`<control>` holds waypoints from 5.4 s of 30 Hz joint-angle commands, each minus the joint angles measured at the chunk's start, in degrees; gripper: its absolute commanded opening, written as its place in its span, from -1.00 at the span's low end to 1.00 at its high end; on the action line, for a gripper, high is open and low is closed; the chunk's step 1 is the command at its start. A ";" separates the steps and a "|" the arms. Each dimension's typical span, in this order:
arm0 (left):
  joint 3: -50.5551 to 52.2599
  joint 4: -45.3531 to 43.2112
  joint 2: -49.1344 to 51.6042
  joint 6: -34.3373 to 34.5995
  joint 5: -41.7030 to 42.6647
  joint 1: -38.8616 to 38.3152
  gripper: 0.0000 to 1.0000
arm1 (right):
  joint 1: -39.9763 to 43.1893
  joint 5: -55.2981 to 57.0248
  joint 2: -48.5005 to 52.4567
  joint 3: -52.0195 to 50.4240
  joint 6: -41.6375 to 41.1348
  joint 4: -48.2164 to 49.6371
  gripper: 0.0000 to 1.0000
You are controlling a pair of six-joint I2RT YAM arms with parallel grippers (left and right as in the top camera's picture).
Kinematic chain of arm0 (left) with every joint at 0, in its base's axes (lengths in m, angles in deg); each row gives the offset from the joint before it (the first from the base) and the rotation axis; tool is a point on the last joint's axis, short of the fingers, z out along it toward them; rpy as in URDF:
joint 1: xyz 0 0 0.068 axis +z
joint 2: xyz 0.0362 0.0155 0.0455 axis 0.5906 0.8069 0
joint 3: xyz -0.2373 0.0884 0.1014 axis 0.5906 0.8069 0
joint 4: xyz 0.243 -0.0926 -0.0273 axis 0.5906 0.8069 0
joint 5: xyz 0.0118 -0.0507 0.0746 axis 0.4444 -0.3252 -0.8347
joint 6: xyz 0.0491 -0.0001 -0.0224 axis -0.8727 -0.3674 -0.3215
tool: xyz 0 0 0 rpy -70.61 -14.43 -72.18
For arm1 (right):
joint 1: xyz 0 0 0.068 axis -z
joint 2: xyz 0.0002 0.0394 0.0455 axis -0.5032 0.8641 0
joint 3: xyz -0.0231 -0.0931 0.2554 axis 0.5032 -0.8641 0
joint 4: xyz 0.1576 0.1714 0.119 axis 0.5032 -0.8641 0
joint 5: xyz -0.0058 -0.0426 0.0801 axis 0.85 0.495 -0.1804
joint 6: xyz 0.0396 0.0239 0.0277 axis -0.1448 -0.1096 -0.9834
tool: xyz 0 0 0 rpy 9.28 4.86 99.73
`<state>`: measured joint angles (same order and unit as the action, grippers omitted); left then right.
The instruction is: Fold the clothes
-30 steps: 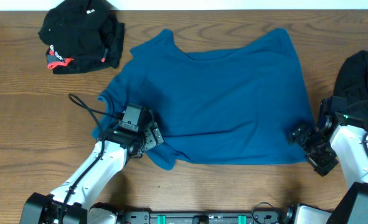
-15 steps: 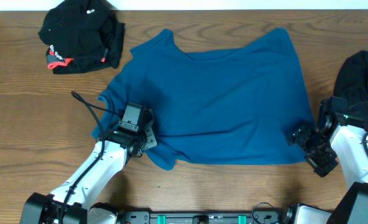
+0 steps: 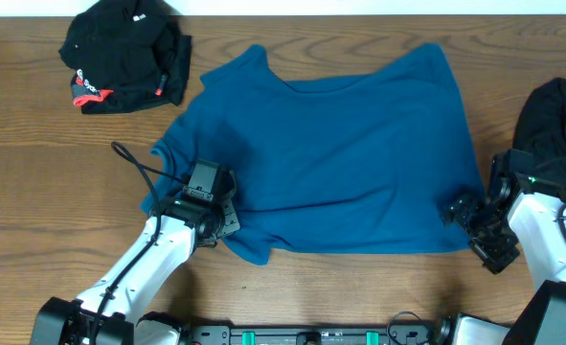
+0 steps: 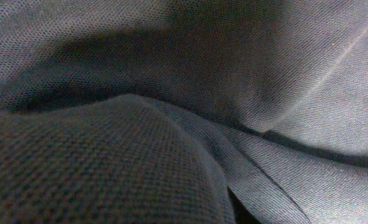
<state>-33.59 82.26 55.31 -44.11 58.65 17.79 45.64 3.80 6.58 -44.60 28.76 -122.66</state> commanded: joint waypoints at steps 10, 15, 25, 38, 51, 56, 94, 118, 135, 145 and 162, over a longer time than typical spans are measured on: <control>-1.31 0.61 -0.24 -0.15 -0.31 0.31 -0.59 | 1.20 2.69 0.15 -0.37 -3.04 -1.33 0.98; -1.31 0.61 -0.24 -0.15 -0.31 0.31 -0.59 | 2.25 2.49 0.15 -1.49 -3.04 4.11 0.99; -1.31 0.63 -0.24 -0.15 -0.28 0.31 -0.59 | 2.29 1.27 0.15 -5.57 -5.18 11.47 0.98; -1.31 0.63 -0.24 -0.15 -0.28 0.31 -0.59 | 2.29 1.03 0.17 -8.55 -7.10 17.53 0.61; -1.31 0.63 -0.24 -0.17 -0.28 0.31 -0.61 | 2.29 1.07 0.17 -8.87 -7.10 18.03 -0.30; -1.31 0.63 -0.24 -0.17 -0.28 0.31 -0.61 | 2.29 1.05 0.17 -10.64 -8.17 19.21 -0.60; -8.04 0.68 -5.84 0.13 -10.29 0.37 -0.88 | -0.09 -6.49 -9.49 -4.48 -6.05 29.31 -0.93; -8.04 -12.28 4.44 -7.85 -18.16 0.42 0.43 | -12.74 1.33 10.25 -4.46 0.26 59.41 -0.01; -8.46 -0.57 -21.35 -3.96 -25.66 1.11 0.96 | -29.38 -25.00 -8.41 -1.95 23.87 55.74 0.54; -8.70 13.44 -39.54 4.13 -35.98 9.70 0.96 | -50.38 -8.55 -3.39 2.21 26.62 54.25 0.58; -8.70 27.45 -39.93 17.79 -35.32 19.96 0.96 | -64.74 -3.85 19.91 22.64 40.19 41.46 0.58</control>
<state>-41.51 108.34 15.40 -30.06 24.68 35.93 -17.27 -2.56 23.76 -25.04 65.11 -80.06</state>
